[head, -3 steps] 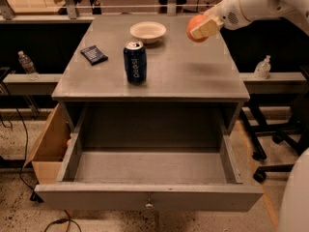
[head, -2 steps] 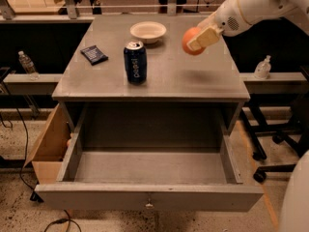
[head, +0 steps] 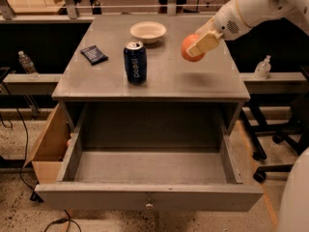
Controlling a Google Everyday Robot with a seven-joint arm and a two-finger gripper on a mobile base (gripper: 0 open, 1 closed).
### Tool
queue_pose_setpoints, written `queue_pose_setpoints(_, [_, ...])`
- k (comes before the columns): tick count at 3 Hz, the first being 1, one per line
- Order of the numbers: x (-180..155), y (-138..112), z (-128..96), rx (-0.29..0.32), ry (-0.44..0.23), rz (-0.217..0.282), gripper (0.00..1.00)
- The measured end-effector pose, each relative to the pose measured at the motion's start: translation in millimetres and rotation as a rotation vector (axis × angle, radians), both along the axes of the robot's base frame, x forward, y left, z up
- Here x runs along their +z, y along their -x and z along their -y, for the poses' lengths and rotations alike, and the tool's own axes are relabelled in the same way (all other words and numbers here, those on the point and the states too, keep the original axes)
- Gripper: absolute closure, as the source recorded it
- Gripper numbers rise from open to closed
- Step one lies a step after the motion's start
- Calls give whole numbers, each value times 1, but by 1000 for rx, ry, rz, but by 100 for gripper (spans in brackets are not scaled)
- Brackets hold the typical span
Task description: Place orange into top drawer
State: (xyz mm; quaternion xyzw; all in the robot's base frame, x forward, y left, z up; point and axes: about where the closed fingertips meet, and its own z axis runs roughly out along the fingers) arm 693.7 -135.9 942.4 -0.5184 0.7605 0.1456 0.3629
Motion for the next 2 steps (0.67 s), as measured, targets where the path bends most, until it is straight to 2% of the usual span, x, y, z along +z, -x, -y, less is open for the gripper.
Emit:
queue_pose_setpoints(1, [4, 26, -11, 83, 36, -5, 100])
queue_pose_setpoints(2, [13, 68, -26, 176, 88, 7, 100])
